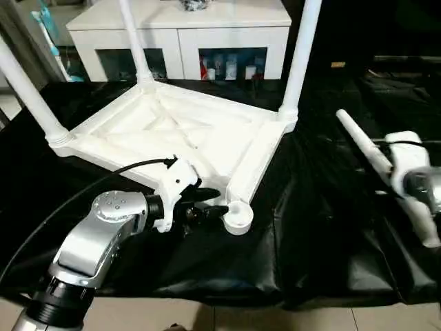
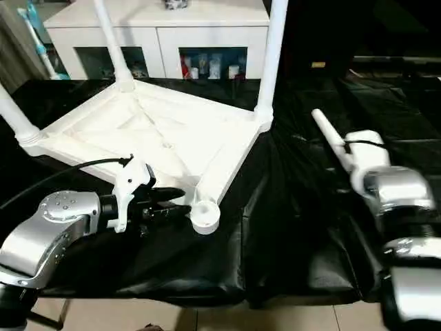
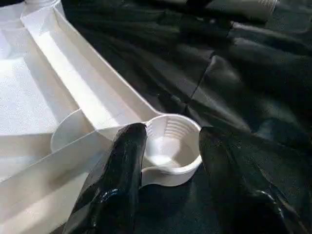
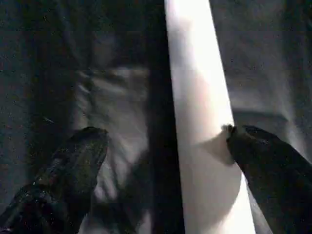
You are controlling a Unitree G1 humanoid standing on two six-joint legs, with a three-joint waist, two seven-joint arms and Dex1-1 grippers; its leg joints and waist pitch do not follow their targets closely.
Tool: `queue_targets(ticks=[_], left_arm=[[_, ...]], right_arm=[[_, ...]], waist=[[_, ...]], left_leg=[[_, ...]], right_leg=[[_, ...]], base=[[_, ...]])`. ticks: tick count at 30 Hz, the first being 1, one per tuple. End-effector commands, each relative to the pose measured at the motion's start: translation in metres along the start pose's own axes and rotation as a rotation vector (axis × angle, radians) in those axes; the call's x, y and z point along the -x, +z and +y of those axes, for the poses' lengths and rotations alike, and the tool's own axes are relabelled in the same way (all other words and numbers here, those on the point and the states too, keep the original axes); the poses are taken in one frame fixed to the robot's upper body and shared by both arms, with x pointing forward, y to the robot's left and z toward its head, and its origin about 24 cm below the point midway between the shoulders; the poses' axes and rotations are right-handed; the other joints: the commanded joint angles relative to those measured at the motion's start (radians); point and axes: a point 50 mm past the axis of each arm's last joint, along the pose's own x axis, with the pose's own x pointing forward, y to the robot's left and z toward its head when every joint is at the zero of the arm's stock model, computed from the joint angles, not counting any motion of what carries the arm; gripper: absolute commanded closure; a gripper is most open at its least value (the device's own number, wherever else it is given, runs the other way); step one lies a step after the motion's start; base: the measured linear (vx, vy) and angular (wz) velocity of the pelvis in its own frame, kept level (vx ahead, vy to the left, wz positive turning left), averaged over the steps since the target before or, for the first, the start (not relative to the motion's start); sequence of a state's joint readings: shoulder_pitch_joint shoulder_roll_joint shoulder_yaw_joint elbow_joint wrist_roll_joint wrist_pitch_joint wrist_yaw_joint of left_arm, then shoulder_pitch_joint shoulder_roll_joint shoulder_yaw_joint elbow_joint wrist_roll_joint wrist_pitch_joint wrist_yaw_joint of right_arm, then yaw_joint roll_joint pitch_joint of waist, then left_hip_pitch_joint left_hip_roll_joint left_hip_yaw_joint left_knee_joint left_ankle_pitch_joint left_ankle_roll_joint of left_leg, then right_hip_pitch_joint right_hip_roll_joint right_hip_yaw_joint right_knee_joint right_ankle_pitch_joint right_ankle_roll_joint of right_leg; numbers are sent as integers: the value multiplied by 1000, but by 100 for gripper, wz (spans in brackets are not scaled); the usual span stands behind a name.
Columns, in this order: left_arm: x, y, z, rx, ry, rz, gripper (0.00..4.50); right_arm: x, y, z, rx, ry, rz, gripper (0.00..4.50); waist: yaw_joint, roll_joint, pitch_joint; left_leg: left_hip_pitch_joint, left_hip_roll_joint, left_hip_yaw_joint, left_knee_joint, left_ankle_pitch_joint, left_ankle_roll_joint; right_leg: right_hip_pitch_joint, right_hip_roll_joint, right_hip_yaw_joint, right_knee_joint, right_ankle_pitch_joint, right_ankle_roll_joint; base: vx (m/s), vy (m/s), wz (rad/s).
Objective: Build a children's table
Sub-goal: Pick table leg
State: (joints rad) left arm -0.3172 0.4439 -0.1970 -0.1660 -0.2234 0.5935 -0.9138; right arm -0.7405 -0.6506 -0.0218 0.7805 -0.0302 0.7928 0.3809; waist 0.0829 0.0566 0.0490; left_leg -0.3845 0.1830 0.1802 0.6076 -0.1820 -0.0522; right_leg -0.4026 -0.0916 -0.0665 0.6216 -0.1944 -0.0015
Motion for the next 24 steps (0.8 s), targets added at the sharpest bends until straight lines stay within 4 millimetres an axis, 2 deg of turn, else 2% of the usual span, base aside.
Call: queue_targets(ticks=[1, 11, 24], left_arm=[[2, 3, -2, -13, -13, 1, 239], [5, 5, -6, -22, -43, 11, 239], [8, 9, -6, -38, -48, 19, 239]], right_arm=[[-1, -3, -4, 12, -11, 24, 3], [-4, -25, -25, -26, -63, 109, 3], [-7, -29, -28, -48, -72, 114, 107]], waist=[[-1, -26, -67], [0, -28, -65], [3, -26, -66]], left_leg=[[12, 29, -2, -55, -116, 54], [11, 29, -3, -54, -148, 41], [10, 29, -3, -52, -156, 41]], right_leg=[[54, -40, 36, -66, -126, -265], [51, -39, 35, -68, -177, -254], [50, -38, 34, -66, -173, -256]], base=[[0, 0, 0], [0, 0, 0], [0, 0, 0]])
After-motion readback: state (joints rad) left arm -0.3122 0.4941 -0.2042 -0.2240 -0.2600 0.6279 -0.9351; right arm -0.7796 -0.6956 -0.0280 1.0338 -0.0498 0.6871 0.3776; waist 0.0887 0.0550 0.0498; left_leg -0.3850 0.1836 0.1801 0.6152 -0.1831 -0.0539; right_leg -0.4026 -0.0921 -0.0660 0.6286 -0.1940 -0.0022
